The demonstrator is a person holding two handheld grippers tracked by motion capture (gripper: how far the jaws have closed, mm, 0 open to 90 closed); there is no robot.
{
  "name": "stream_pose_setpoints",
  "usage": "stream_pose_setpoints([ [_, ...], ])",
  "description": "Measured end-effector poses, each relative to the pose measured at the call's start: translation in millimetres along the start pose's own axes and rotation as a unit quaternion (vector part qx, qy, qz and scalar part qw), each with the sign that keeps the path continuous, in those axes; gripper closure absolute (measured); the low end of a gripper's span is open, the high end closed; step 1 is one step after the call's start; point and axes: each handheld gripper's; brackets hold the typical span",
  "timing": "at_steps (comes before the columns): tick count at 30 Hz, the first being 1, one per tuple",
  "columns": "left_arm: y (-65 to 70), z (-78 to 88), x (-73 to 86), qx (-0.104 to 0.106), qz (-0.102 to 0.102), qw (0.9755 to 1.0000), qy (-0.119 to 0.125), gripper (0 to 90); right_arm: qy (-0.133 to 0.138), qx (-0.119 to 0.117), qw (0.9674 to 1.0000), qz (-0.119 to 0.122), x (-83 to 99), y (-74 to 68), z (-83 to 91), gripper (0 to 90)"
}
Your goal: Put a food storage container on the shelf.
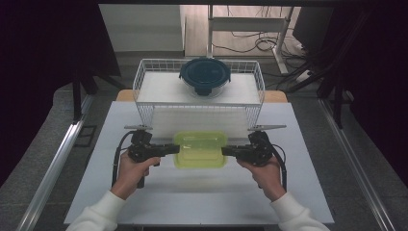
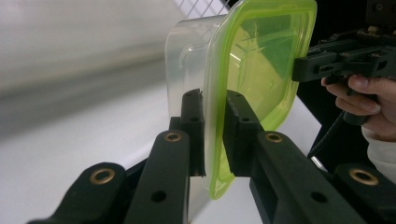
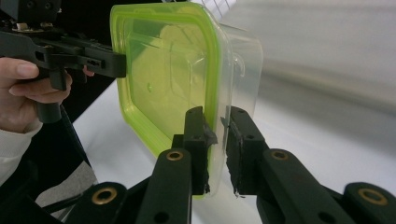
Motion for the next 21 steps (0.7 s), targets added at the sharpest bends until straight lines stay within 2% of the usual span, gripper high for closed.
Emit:
stream_pose_setpoints([
  [2, 1.3, 1.9, -3.3, 0.001, -0.001, 1.0, 0.003, 80.7, 0.005, -0.001, 1.0, 0.004, -6.1, -2.6, 2.9, 78.1],
  [7, 11.7, 12.2, -25.9, -0.005, -0.017, 0.9997, 0.017, 80.6, 0.019, 0.007, 0.9996, 0.022, -26.7, -11.3, 12.7, 78.1],
  [10, 14.4, 16.5, -34.9, -0.003, -0.021, 0.9995, 0.024, 80.6, 0.026, 0.003, 0.9994, 0.022, -36.9, -14.3, 17.9, 78.2],
  [15, 16.8, 22.7, -45.7, 0.002, -0.025, 0.9993, 0.029, 80.6, 0.034, -0.003, 0.9991, 0.026, -47.7, -18.4, 23.5, 78.1],
  [16, 20.6, 26.5, -50.8, -0.002, -0.034, 0.9988, 0.034, 80.6, 0.037, -0.003, 0.9989, 0.03, -53.1, -21.6, 26.5, 78.2],
  [21, 26.8, 33.9, -60.7, -0.004, -0.043, 0.9982, 0.041, 80.6, 0.041, -0.001, 0.9982, 0.043, -61.8, -26.4, 31.5, 78.1],
])
Point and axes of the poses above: each handheld gripper's, and its own axes: z roughly backward along the jaws, x roughly out of its underside, y roughly to its right, and after that the axes turned 7 degrees about -x, right-handed
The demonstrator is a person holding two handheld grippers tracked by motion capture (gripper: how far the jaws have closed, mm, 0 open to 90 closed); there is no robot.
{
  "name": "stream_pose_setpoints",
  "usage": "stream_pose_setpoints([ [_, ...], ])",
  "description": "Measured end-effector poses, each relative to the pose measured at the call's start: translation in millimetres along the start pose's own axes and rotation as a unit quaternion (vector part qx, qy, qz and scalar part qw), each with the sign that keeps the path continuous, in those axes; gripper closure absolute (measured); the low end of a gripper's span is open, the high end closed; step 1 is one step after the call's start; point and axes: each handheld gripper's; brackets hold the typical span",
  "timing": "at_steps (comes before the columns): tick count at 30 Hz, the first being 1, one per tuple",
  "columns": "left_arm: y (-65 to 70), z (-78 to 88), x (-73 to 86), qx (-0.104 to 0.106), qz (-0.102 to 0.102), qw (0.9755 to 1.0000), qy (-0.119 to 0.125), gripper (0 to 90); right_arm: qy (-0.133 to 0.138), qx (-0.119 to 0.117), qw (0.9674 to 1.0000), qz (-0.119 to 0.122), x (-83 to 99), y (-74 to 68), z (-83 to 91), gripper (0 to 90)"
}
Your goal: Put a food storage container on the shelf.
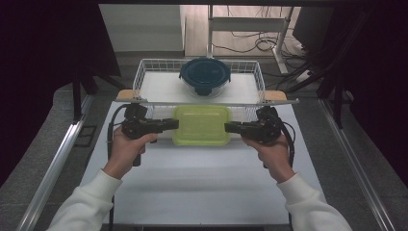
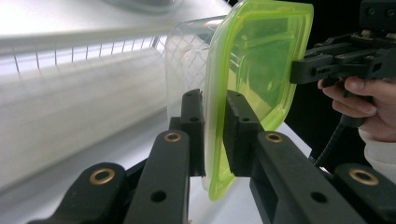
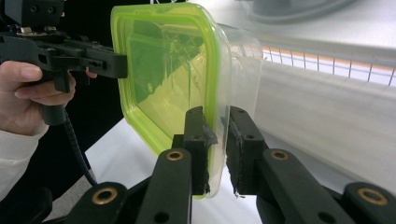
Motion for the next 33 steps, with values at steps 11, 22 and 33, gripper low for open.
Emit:
stream_pose_setpoints([
  [11, -0.8, 6.5, -18.4, -0.001, -0.001, 1.0, 0.008, 80.7, 0.011, -0.009, 0.9999, 0.003, -20.0, -2.9, 3.2, 78.1],
  [22, 0.5, 12.8, -47.8, -0.006, -0.015, 0.9997, 0.02, 80.7, 0.014, -0.003, 0.9998, 0.013, -47.3, -5.5, 6.5, 78.3],
  [33, -3.3, 11.4, -87.7, -0.001, -0.019, 0.9995, 0.027, 80.8, 0.028, 0.007, 0.9994, 0.021, -88.4, -2.0, 13.4, 78.7],
])
Point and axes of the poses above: each handheld gripper's, and its own axes: z roughly backward along the jaws, x roughly out of its underside, y roughly to its right, and after that the axes turned 7 degrees about -x, right-handed
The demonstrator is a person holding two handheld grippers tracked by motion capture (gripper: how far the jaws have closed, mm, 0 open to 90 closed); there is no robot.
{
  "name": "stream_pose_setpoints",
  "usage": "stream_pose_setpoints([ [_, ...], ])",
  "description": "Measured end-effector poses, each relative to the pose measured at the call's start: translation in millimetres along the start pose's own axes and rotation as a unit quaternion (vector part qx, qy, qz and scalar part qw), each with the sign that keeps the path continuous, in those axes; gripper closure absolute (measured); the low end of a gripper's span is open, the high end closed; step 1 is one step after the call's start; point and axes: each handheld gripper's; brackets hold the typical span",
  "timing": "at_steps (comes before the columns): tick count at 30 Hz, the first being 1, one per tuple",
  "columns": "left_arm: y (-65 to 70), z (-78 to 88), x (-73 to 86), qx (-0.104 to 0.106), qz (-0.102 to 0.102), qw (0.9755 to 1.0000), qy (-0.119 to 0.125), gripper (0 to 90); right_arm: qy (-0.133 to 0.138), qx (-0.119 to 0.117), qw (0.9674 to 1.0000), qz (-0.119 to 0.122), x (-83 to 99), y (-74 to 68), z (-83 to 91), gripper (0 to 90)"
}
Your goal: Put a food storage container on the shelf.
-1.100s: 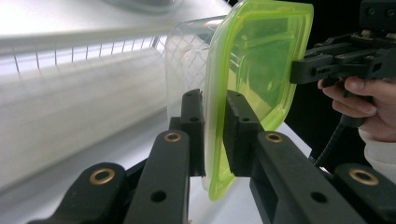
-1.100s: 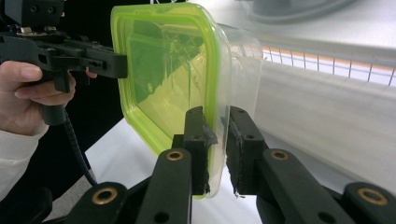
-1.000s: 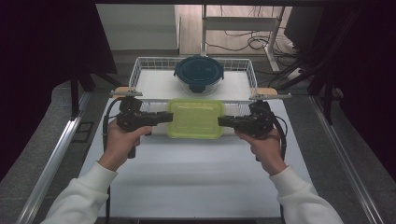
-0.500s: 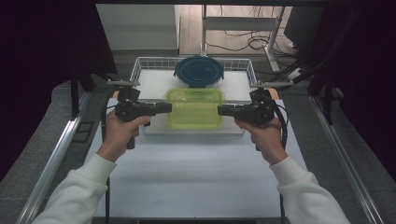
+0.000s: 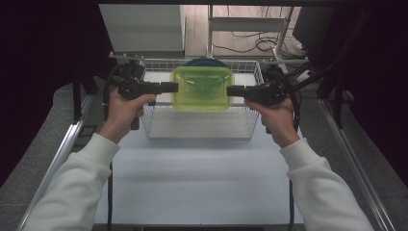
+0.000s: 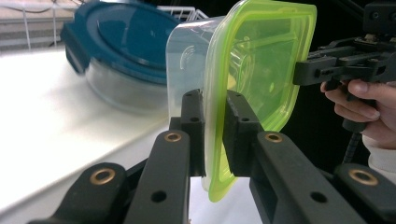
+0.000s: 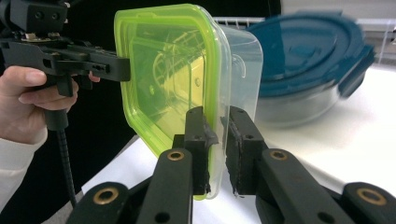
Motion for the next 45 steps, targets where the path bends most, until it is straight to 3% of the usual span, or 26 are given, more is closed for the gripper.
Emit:
stream_pose_setpoints([
  [5, -6.1, -6.1, -20.3, 0.006, 0.006, 1.0, 0.0, 80.8, 0.006, -0.003, 1.0, -0.007, -15.1, 7.1, 0.7, 78.7],
  [6, -10.3, -9.6, -30.4, 0.009, 0.01, 0.9999, -0.004, 80.8, 0.008, -0.006, 0.9999, -0.012, -23.0, 11.9, 0.6, 78.8],
  [14, -20.4, -21.7, -57.2, 0.006, 0.021, 0.9997, -0.012, 80.8, 0.008, -0.011, 0.9991, -0.04, -47.1, 30.8, -2.4, 79.1],
  [21, -31.0, -32.7, -69.1, 0.01, 0.041, 0.9989, -0.023, 80.8, 0.012, -0.014, 0.9978, -0.063, -58.7, 46.5, -7.0, 79.3],
  [25, -44.5, -44.3, -68.5, 0.006, 0.073, 0.9967, -0.035, 80.8, -0.001, -0.014, 0.9956, -0.093, -60.2, 59.0, -17.0, 79.3],
  [26, -44.5, -44.3, -68.5, 0.006, 0.073, 0.9967, -0.035, 80.8, -0.004, -0.015, 0.994, -0.109, -59.8, 63.8, -20.2, 79.2],
  [28, -47.0, -47.5, -70.4, 0.006, 0.09, 0.9956, -0.026, 80.4, 0.007, -0.022, 0.9913, -0.129, -59.9, 71.4, -22.6, 79.0],
  [32, -51.1, -51.0, -72.1, 0.006, 0.1, 0.9946, -0.027, 78.9, 0.015, -0.023, 0.9901, -0.138, -61.0, 77.5, -25.8, 77.9],
  [39, -65.9, -61.5, -72.6, 0.02, 0.139, 0.9897, -0.024, 75.4, 0.024, -0.021, 0.9838, -0.176, -65.0, 92.1, -36.6, 74.1],
  [40, -70.0, -63.9, -72.3, 0.024, 0.149, 0.9882, -0.024, 74.6, 0.024, -0.02, 0.9829, -0.182, -65.3, 94.7, -39.0, 73.0],
  [41, -75.5, -68.8, -71.9, 0.028, 0.169, 0.985, -0.023, 73.8, 0.023, -0.021, 0.9817, -0.188, -65.2, 97.2, -40.8, 71.8],
  [43, -77.0, -70.5, -71.8, 0.029, 0.173, 0.9841, -0.024, 72.4, 0.025, -0.024, 0.9802, -0.195, -64.8, 100.1, -42.3, 71.3],
  [44, -79.7, -73.9, -72.1, 0.03, 0.18, 0.9829, -0.022, 72.0, 0.033, -0.031, 0.9766, -0.21, -63.9, 105.1, -43.8, 70.2],
  [45, -79.7, -73.9, -72.1, 0.03, 0.18, 0.9829, -0.022, 71.8, 0.033, -0.031, 0.9766, -0.21, -63.9, 105.1, -43.8, 70.2],
])
Point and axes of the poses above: each handheld gripper's, and its own axes: z roughly backward along the jaws, x roughly out of its underside, y roughly to its right, and after that the axes turned 7 degrees about -x, right-handed
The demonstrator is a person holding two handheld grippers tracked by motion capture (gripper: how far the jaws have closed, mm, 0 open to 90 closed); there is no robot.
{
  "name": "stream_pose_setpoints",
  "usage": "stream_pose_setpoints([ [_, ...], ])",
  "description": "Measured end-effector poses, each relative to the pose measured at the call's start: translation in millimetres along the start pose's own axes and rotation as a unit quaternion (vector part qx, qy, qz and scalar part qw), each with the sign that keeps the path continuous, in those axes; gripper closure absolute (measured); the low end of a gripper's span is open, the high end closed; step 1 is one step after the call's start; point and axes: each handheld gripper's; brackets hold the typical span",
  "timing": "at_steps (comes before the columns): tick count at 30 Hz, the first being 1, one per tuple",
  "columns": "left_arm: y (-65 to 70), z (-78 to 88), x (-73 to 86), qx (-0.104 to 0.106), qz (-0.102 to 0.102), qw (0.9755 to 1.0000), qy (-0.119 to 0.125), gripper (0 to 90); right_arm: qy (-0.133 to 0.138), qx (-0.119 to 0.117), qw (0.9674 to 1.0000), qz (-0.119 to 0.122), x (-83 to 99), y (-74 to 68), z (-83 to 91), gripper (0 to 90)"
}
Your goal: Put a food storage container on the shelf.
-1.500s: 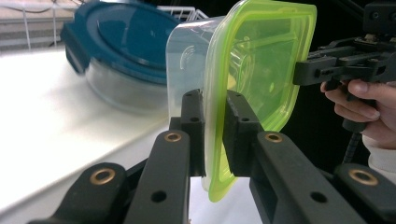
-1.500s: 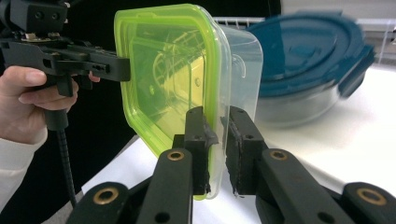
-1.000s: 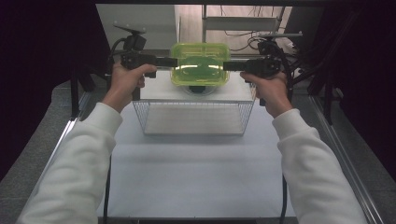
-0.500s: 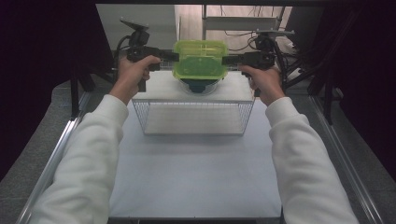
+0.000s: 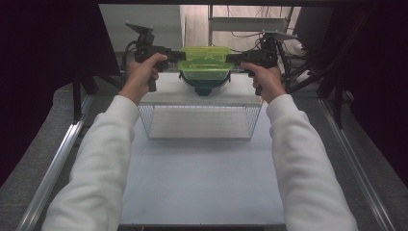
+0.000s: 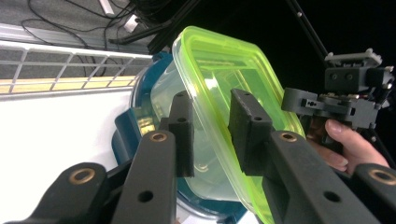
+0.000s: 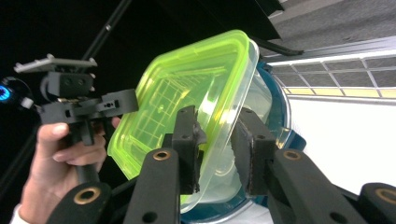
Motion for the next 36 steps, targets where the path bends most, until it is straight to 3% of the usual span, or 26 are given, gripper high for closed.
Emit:
stream_pose_setpoints([
  [4, -2.6, -2.4, -0.6, 0.004, -0.002, 1.0, 0.003, 70.3, 0.005, -0.006, 0.9999, -0.008, -0.8, 3.4, -0.5, 68.3],
  [7, 1.0, -3.7, 0.7, -0.016, -0.02, 0.9995, 0.018, 66.5, 0.01, -0.009, 0.9999, -0.003, 1.7, 4.0, -4.7, 52.3],
  [8, 1.0, -3.7, 0.7, -0.016, -0.02, 0.9995, 0.018, 60.5, 0.01, -0.009, 0.9999, -0.003, 1.7, 4.0, -4.7, 52.3],
  [9, 3.1, -4.3, 0.6, -0.031, -0.022, 0.9988, 0.03, 48.4, 0.029, -0.012, 0.9995, -0.006, 3.5, 3.4, -5.8, 42.5],
  [11, 4.5, -2.0, 0.5, -0.037, -0.024, 0.9979, 0.046, 35.3, 0.042, -0.008, 0.9991, 0.0, 3.6, 0.9, -4.0, 37.4],
  [14, 7.4, 3.6, 0.8, -0.036, -0.037, 0.9971, 0.057, 28.4, 0.061, -0.011, 0.998, 0.016, 3.9, -4.5, 3.7, 32.8],
  [16, 10.7, 9.7, 2.9, -0.029, -0.049, 0.9968, 0.056, 27.1, 0.062, -0.014, 0.9977, 0.024, 4.5, -6.7, 7.2, 32.7],
  [17, 13.4, 13.6, 5.6, -0.031, -0.064, 0.9961, 0.052, 24.6, 0.06, -0.009, 0.9972, 0.044, 6.9, -12.0, 14.2, 32.4],
  [18, 13.4, 13.6, 5.6, -0.031, -0.064, 0.9961, 0.052, 23.7, 0.06, -0.009, 0.9972, 0.044, 6.9, -12.0, 14.2, 32.4],
  [20, 19.6, 23.3, 13.1, -0.028, -0.083, 0.995, 0.047, 22.6, 0.054, -0.005, 0.9959, 0.073, 11.6, -17.7, 24.8, 32.4],
  [23, 21.9, 29.7, 17.0, -0.025, -0.089, 0.9944, 0.051, 21.9, 0.046, 0.0, 0.9946, 0.094, 16.1, -21.6, 32.2, 32.1],
  [27, 26.4, 45.5, 31.7, -0.019, -0.117, 0.9916, 0.052, 22.0, 0.027, 0.011, 0.9901, 0.137, 27.0, -26.4, 44.1, 30.2],
  [32, 26.0, 54.1, 46.6, -0.019, -0.129, 0.9902, 0.05, 22.3, 0.017, 0.018, 0.9863, 0.163, 37.7, -24.6, 51.7, 28.9],
  [34, 25.0, 63.5, 59.6, -0.028, -0.136, 0.9884, 0.062, 22.7, 0.012, 0.022, 0.9844, 0.174, 48.1, -24.2, 56.9, 27.6],
  [35, 25.0, 63.5, 59.6, -0.028, -0.136, 0.9884, 0.062, 23.3, 0.012, 0.022, 0.9844, 0.174, 48.1, -24.2, 56.9, 27.6],
  [36, 24.4, 70.2, 70.9, -0.019, -0.143, 0.9873, 0.067, 23.3, 0.014, 0.017, 0.9826, 0.184, 56.8, -26.0, 60.0, 26.6],
])
Point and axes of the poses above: each handheld gripper's, and its own axes: z roughly backward along the jaws, x roughly out of its underside, y roughly to its right, and after that the axes turned 7 degrees about -x, right-handed
